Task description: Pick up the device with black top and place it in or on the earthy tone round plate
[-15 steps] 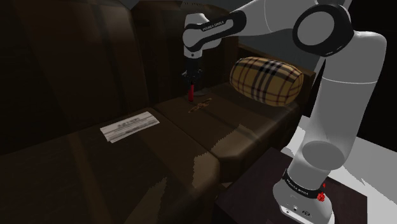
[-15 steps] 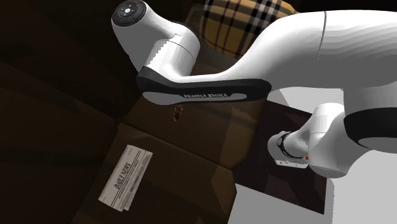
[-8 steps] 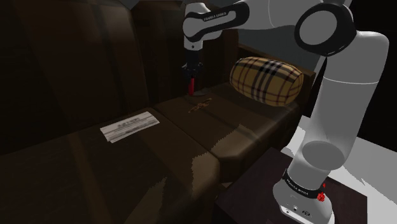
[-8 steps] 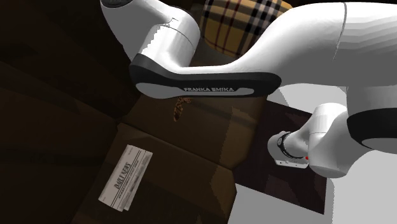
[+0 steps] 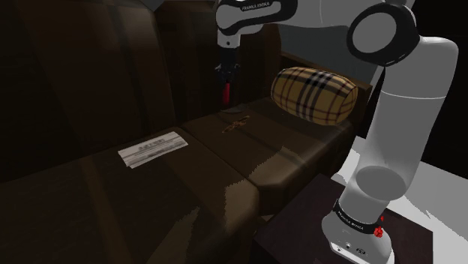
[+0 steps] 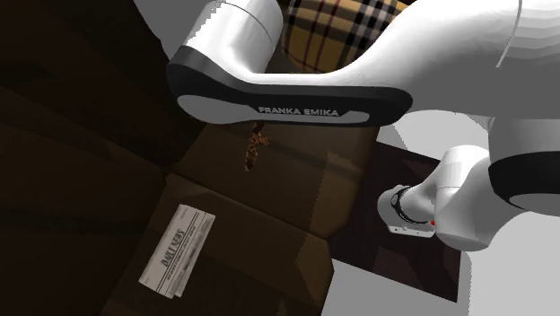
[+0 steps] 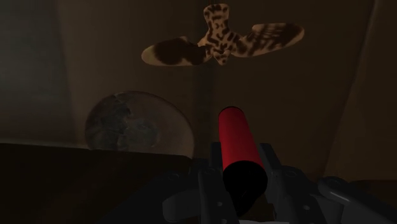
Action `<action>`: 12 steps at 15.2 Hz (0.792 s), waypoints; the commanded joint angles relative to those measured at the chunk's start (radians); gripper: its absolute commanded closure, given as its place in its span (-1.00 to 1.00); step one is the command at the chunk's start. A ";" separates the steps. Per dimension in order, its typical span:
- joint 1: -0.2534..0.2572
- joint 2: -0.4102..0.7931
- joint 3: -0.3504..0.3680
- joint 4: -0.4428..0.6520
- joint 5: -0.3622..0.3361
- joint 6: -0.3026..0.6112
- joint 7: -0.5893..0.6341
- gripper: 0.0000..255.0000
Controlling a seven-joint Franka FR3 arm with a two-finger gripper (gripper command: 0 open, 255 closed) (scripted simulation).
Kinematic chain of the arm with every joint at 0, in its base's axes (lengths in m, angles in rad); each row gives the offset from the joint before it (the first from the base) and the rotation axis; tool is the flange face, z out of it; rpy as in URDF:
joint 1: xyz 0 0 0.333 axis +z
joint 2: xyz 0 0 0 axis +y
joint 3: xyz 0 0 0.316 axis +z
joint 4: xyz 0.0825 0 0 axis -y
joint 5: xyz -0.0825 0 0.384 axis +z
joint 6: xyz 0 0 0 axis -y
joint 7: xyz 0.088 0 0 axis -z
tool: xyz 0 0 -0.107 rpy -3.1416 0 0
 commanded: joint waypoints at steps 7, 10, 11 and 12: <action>-0.095 0.193 -0.053 0.322 0.026 -0.128 -0.148 1.00; -0.139 0.303 -0.067 0.507 0.040 -0.203 -0.201 1.00; -0.151 0.339 -0.070 0.568 0.044 -0.228 -0.214 1.00; -0.149 0.331 -0.071 0.542 0.044 -0.210 -0.214 1.00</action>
